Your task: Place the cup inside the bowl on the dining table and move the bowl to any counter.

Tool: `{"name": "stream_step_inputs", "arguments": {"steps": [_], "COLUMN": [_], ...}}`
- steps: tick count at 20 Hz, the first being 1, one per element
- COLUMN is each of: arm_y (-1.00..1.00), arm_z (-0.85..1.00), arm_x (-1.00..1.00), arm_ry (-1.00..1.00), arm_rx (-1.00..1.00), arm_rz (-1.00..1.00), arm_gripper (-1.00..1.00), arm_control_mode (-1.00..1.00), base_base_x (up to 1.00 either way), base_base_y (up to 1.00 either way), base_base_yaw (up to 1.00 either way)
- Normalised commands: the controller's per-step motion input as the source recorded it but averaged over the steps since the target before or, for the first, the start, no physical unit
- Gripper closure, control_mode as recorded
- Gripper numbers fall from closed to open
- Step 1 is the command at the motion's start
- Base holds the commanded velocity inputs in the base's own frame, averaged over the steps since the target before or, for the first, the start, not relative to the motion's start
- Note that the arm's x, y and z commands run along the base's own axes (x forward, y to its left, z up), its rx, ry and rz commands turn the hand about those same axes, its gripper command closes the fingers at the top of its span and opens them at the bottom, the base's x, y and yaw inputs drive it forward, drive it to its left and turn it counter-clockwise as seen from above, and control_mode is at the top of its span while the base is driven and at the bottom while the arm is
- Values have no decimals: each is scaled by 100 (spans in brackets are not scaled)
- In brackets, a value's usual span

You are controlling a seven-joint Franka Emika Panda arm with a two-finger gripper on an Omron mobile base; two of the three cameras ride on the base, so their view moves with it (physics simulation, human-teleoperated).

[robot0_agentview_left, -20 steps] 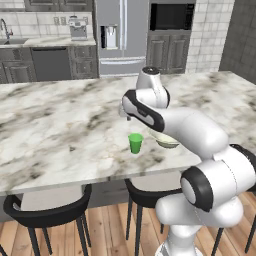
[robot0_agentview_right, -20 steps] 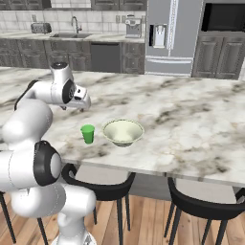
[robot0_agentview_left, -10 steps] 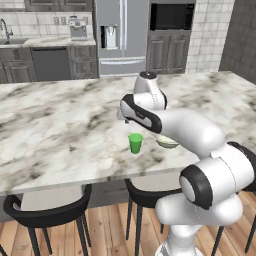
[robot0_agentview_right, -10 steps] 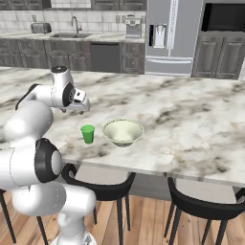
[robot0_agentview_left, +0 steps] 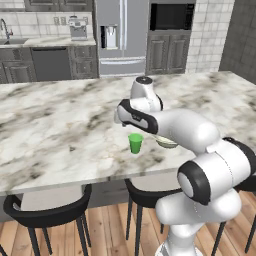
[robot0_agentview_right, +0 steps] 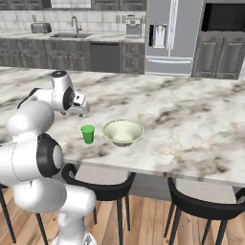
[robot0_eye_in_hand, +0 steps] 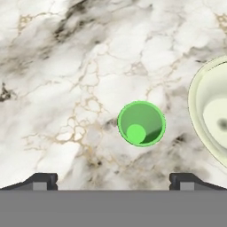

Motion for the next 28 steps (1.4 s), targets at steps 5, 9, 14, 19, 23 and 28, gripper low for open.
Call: {"name": "stream_step_inputs", "arguments": {"steps": [5, 9, 14, 19, 23, 28], "arm_y": [1, 0, 0, 0, 0, 0], "arm_z": [-12, -12, -6, 0, 0, -1], "arm_x": [12, 3, 0, 0, 0, 0], "arm_ry": [0, 0, 0, 1, 1, 0], "arm_rx": [0, 0, 0, 0, 0, 0], "arm_rz": [0, 0, 0, 0, 0, 0], "arm_gripper": [-100, -100, -100, -100, -100, -100], "arm_control_mode": [-100, -100, -100, -100, -100, -100], "base_base_x": [0, 0, 0, 0, 0, 0], "base_base_y": [0, 0, 0, 0, 0, 0], "base_base_yaw": [0, 0, 0, 0, 0, 0]}}
